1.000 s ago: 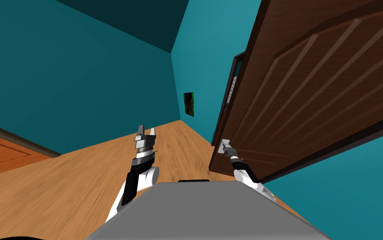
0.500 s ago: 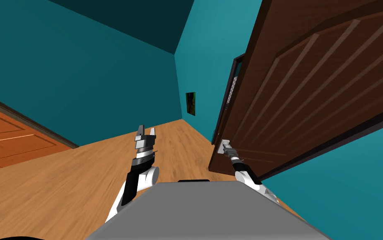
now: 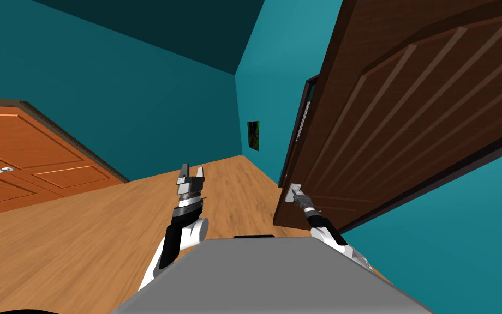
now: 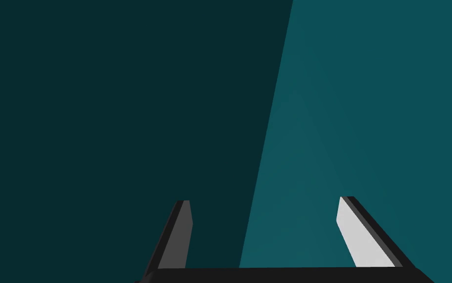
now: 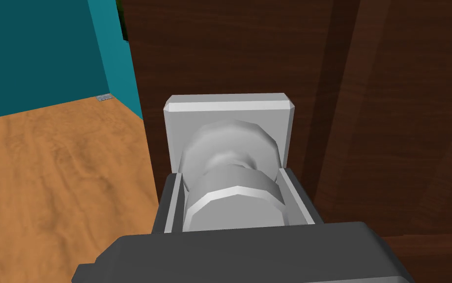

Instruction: Pull the door open

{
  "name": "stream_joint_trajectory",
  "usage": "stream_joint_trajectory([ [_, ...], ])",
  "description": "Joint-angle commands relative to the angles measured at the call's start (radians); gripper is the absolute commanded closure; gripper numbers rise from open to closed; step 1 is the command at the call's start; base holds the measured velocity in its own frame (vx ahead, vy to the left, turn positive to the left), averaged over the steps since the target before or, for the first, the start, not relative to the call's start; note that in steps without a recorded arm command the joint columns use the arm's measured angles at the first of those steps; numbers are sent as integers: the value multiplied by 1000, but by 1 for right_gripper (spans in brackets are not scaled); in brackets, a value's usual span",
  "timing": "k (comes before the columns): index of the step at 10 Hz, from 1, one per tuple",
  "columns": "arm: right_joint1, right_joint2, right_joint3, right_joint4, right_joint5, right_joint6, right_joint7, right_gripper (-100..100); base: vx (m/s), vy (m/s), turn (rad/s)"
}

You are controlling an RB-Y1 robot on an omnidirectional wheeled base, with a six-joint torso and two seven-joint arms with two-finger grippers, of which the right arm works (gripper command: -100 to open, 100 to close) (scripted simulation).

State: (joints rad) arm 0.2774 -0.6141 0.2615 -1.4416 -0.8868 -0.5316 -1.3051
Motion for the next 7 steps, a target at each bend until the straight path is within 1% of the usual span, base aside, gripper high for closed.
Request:
stream_joint_trajectory([
  [1,7,-17,15,-7,4,-14,-17,100,-216,-72,145],
  [4,18,-41,35,-15,9,-30,-39,100,-188,-55,96],
  [5,16,-36,32,-13,8,-24,-33,100,-74,-25,30],
  [6,40,-60,52,-19,19,-54,-54,100,-62,-9,46],
  [7,54,-75,62,-24,25,-73,-67,100,-74,-19,33],
])
